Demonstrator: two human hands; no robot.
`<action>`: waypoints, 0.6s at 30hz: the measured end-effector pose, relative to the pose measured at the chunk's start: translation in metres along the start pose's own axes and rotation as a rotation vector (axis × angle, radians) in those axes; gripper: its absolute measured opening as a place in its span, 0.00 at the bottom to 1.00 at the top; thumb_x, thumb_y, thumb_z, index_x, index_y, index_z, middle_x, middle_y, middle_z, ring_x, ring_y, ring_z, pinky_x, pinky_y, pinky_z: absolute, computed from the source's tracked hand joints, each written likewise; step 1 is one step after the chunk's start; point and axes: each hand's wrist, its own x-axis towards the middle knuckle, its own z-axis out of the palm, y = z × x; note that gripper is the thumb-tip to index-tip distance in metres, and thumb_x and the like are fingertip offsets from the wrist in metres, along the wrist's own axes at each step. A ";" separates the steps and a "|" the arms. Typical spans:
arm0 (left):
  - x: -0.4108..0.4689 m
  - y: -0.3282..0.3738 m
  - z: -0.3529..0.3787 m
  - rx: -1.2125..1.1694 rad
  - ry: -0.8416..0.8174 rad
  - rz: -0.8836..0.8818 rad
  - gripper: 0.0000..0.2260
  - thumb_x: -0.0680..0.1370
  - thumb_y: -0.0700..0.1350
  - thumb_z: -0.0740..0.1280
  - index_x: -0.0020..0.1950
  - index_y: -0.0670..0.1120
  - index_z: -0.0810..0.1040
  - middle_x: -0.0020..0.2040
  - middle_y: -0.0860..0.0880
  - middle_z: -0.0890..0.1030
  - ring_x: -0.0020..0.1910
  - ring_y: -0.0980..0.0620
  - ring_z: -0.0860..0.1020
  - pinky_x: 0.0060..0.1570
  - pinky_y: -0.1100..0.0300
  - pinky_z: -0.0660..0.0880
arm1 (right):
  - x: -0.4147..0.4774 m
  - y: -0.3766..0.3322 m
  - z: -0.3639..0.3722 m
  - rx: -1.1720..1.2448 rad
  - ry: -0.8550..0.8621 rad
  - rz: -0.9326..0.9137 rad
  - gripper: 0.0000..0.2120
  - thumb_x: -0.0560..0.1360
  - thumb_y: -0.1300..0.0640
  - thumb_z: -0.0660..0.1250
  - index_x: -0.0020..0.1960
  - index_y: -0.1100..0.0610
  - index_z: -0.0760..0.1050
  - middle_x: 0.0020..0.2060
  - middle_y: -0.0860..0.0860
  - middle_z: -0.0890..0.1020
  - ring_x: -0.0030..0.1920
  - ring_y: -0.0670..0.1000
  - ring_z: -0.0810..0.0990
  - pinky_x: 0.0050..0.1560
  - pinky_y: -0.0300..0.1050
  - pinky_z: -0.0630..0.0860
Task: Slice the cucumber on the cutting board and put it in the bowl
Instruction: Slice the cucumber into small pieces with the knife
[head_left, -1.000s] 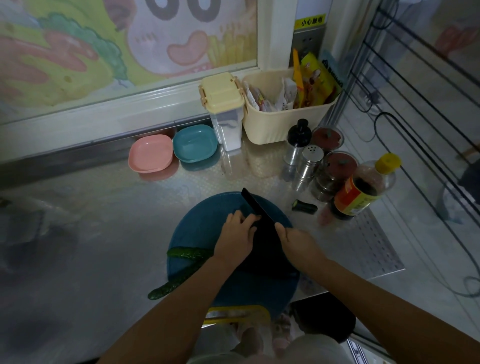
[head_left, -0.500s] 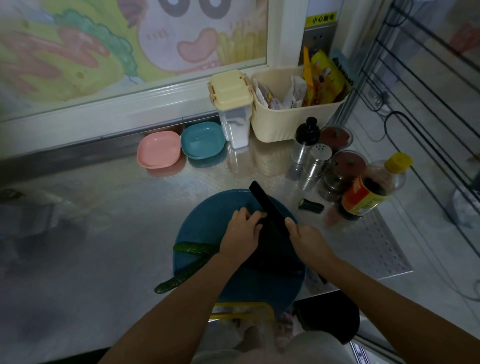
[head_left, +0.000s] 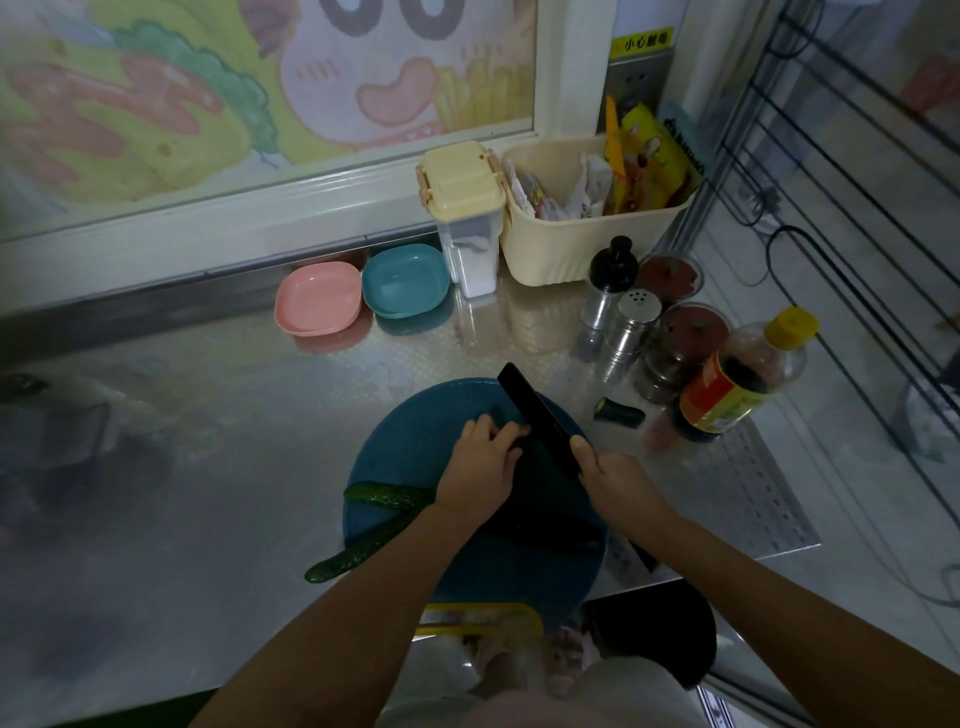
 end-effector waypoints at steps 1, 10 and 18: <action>0.000 0.000 0.000 0.000 0.001 0.001 0.12 0.78 0.42 0.63 0.61 0.48 0.74 0.46 0.45 0.70 0.45 0.48 0.68 0.44 0.52 0.71 | 0.000 0.000 0.000 -0.008 -0.002 0.003 0.27 0.82 0.47 0.46 0.29 0.56 0.66 0.28 0.52 0.71 0.34 0.53 0.72 0.38 0.42 0.65; 0.001 0.000 0.001 -0.009 -0.005 -0.006 0.13 0.78 0.41 0.63 0.62 0.47 0.74 0.47 0.44 0.72 0.47 0.47 0.69 0.45 0.52 0.71 | 0.008 -0.001 0.010 -0.076 -0.032 0.014 0.28 0.82 0.46 0.45 0.28 0.55 0.65 0.26 0.51 0.71 0.30 0.50 0.71 0.31 0.42 0.64; 0.002 0.001 0.001 -0.009 -0.028 -0.030 0.13 0.79 0.43 0.62 0.64 0.49 0.73 0.48 0.45 0.71 0.48 0.49 0.68 0.47 0.54 0.69 | 0.007 0.005 0.004 -0.028 -0.030 0.013 0.27 0.82 0.46 0.47 0.29 0.57 0.66 0.27 0.51 0.71 0.29 0.48 0.70 0.32 0.43 0.65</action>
